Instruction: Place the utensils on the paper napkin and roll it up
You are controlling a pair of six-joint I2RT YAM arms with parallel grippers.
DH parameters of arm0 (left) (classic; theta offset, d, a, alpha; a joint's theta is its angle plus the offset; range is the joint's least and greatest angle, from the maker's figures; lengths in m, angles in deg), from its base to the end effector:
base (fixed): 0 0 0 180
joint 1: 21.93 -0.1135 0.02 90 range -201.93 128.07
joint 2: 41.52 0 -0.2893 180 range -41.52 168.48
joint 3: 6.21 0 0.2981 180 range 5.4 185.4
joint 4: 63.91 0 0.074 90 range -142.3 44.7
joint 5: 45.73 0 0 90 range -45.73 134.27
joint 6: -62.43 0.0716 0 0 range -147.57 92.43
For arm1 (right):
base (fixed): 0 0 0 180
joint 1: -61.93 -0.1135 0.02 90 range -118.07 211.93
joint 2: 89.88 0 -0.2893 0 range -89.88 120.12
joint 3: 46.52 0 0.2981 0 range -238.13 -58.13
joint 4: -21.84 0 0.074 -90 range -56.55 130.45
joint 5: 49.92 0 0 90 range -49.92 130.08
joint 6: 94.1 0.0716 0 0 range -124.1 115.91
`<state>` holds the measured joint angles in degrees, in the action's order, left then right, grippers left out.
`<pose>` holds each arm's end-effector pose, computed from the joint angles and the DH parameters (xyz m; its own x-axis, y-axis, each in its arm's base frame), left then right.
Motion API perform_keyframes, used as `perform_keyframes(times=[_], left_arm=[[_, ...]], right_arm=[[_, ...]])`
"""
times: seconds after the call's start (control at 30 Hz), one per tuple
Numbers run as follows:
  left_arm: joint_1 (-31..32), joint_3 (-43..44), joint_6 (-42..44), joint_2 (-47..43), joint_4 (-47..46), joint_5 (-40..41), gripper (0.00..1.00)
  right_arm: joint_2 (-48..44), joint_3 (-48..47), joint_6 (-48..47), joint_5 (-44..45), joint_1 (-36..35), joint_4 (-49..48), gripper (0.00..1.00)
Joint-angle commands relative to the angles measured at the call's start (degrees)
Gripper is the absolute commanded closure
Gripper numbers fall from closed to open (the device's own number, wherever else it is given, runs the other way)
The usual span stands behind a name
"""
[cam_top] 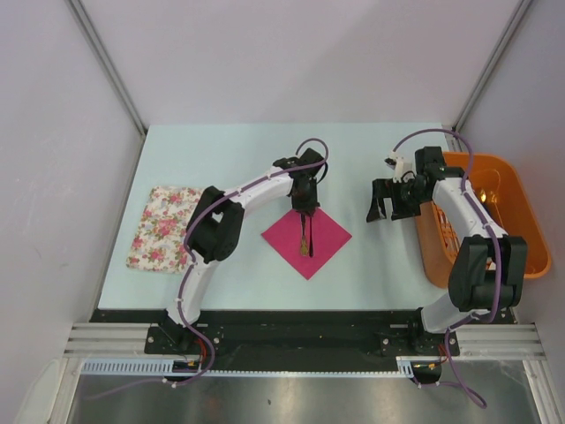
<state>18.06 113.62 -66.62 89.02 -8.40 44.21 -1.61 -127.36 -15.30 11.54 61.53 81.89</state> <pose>0.4287 -0.3597 0.1447 -0.9496 -0.0258 -0.3125 0.0576 0.9653 -0.2548 0.3590 0.0367 0.2377 -0.8694 -0.1767 -0.4614 -0.3649 0.8592 0.3585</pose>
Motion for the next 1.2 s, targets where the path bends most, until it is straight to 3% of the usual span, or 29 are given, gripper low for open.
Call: perform_keyframes(times=[0.0, 0.2, 0.43, 0.57, 0.8, 0.83, 0.9, 0.93, 1.0, 1.03, 1.17], left_arm=[[-0.2, 2.3, -0.9, 0.4, 0.0, 1.5, 0.86], [-0.6, 3.0, 0.0, -1.5, -0.1, 1.2, 0.85], [-2.5, 2.8, 5.7, -11.9, -2.9, -1.1, 0.72], [-8.2, -6.7, 9.8, -19.8, -7.9, -8.7, 0.68], [-16.0, -23.0, 24.0, -35.0, -14.7, -20.8, 0.63], [-16.3, -24.8, 26.0, -36.9, -15.3, -21.5, 0.54], [-16.1, -31.0, 33.0, -44.2, -16.7, -23.5, 0.41], [-16.0, -33.7, 37.2, -47.2, -19.4, -24.7, 0.29], [-13.6, -42.8, 43.4, -55.3, -22.2, -24.2, 0.19], [-12.1, -49.3, 50.8, -57.7, -25.2, -23.6, 0.18], [-3.4, -64.4, 65.2, -67.4, -33.7, -24.1, 0.19]], right_arm=[[0.8, -2.0, -0.2, -0.9, 0.1, 0.0, 0.00], [0.9, -2.9, -0.2, -2.4, 0.0, 0.2, 0.00], [1.6, -5.3, 3.7, -6.3, -3.0, -5.8, 0.00], [4.7, -6.8, 8.3, -5.5, -9.2, -9.8, 0.00], [9.3, -6.6, 15.4, -5.6, -16.0, -16.4, 0.15], [9.6, -6.4, 16.0, -5.8, -16.3, -16.5, 0.17], [10.1, -5.9, 16.7, -6.9, -16.8, -16.8, 0.23], [10.4, -5.2, 17.2, -7.3, -16.8, -16.8, 0.26], [11.0, -4.9, 17.5, -9.1, -16.9, -16.3, 0.32], [11.3, -4.3, 17.7, -9.7, -16.9, -15.9, 0.34], [11.9, -2.1, 19.3, -12.3, -16.8, -15.9, 0.39]])
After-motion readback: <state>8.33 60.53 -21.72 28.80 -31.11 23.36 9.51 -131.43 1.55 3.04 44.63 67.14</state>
